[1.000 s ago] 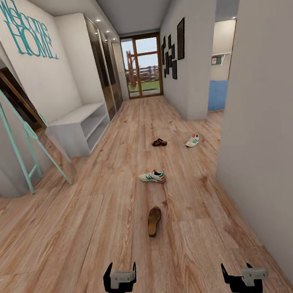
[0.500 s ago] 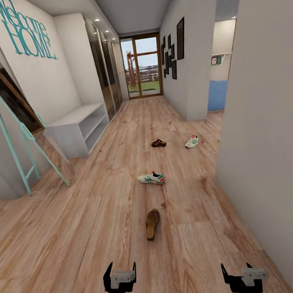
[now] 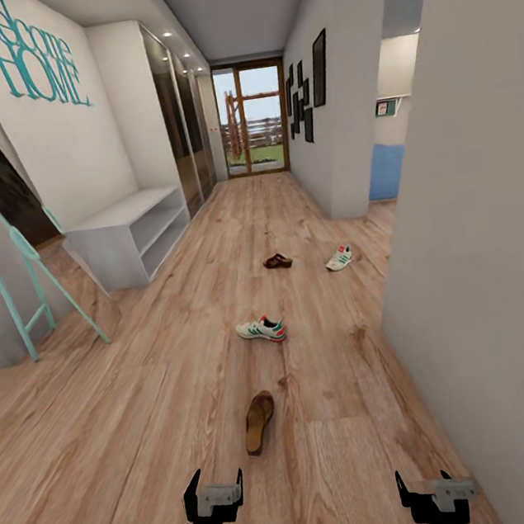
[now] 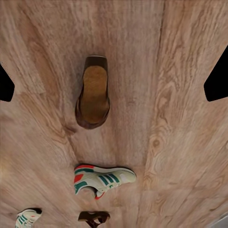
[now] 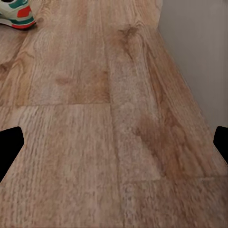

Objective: Pick up the two gym shoes and the two sandals from the corridor floor and place them onto the hallstand (shoe rack) in the corridor, making sure they are on the rack and not on the floor. Arrange them so the two gym shoes are next to each other and the two sandals are next to each other.

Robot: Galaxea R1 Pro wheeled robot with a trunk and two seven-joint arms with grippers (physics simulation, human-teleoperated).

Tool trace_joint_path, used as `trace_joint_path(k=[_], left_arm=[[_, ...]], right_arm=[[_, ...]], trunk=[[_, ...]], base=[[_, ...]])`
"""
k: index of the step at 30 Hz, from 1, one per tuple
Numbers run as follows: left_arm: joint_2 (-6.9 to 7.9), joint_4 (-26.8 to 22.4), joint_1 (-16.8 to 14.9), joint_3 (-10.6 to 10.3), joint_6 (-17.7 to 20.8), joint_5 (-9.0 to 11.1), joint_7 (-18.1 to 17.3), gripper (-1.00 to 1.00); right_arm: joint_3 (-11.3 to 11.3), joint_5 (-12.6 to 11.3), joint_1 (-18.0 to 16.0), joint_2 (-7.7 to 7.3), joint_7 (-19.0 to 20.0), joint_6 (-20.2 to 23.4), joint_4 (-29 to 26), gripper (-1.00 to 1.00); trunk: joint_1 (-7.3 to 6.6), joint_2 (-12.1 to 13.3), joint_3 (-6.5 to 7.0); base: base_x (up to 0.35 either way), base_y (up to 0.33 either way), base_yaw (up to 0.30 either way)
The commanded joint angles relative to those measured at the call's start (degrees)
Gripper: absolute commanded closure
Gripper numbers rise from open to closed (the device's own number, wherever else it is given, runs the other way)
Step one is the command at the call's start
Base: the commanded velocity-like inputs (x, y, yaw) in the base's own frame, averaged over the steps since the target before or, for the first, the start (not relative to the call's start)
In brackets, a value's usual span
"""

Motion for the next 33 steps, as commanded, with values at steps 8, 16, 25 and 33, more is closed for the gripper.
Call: trace_joint_path(k=[8, 16, 25, 33], left_arm=[[0.00, 0.0, 0.0, 0.0, -0.1, 0.0, 0.0, -1.00], [-0.02, 0.0, 0.0, 0.0, -0.1, 0.0, 0.0, -1.00], [-0.03, 0.0, 0.0, 0.0, -0.1, 0.0, 0.0, -1.00], [0.01, 0.0, 0.0, 0.0, -0.1, 0.0, 0.0, -1.00]], right_arm=[[0.0, 0.0, 0.0, 0.00, 0.0, 0.0, 0.0, -1.00], [0.0, 0.0, 0.0, 0.00, 0.0, 0.0, 0.0, -1.00], [0.1, 0.0, 0.0, 0.00, 0.0, 0.0, 0.0, -1.00], [0.1, 0.0, 0.0, 0.00, 0.0, 0.0, 0.0, -1.00]], trunk=[[0.00, 0.0, 0.00], [0.00, 0.0, 0.00], [0.00, 0.0, 0.00], [0.00, 0.0, 0.00]], base=[[0.244, -0.101, 0.000], [0.162, -0.068, 0.000], [0.045, -0.018, 0.000], [0.010, -0.004, 0.000]])
